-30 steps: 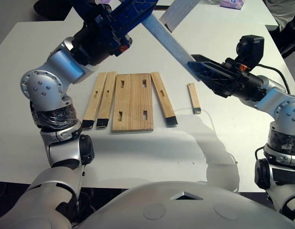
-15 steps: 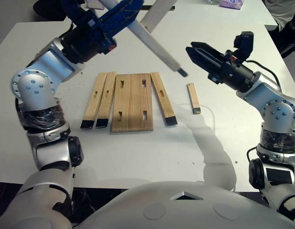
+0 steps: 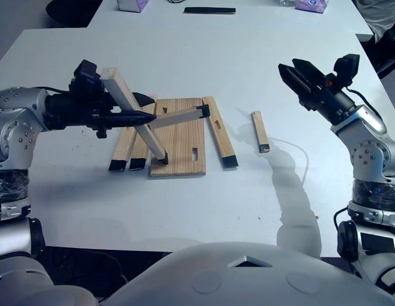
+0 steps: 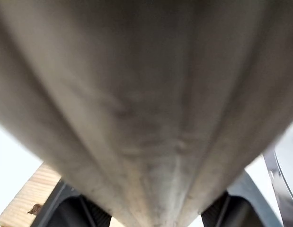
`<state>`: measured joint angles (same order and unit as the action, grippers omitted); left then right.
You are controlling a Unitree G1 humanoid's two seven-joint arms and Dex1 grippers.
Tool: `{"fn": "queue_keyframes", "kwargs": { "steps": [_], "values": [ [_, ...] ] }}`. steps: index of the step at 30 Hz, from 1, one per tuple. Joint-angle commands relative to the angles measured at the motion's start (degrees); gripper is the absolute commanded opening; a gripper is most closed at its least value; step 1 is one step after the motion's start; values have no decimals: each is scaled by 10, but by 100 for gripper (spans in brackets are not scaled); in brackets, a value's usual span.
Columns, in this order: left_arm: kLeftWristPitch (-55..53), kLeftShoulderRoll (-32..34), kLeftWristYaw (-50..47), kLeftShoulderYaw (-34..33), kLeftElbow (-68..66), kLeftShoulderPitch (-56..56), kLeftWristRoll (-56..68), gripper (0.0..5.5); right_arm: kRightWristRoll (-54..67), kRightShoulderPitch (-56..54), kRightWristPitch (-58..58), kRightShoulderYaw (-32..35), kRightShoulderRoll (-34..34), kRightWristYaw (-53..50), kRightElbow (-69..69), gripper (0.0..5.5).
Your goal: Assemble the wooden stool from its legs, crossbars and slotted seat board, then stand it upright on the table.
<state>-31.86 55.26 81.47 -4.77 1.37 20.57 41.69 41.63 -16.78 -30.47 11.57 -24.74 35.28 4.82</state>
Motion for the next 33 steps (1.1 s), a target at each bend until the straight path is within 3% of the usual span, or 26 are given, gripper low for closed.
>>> {"fn": "queue_keyframes", "kwargs": {
  "steps": [1, 33],
  "values": [
    [22, 6, 20, 13, -27, 9, -37, 203, -12, -23, 4, -7, -3, 17, -14, 318],
    [98, -6, 53, -4, -126, 67, -88, 203, -22, -39, -11, -22, -8, 70, -41, 318]
  ]
}}
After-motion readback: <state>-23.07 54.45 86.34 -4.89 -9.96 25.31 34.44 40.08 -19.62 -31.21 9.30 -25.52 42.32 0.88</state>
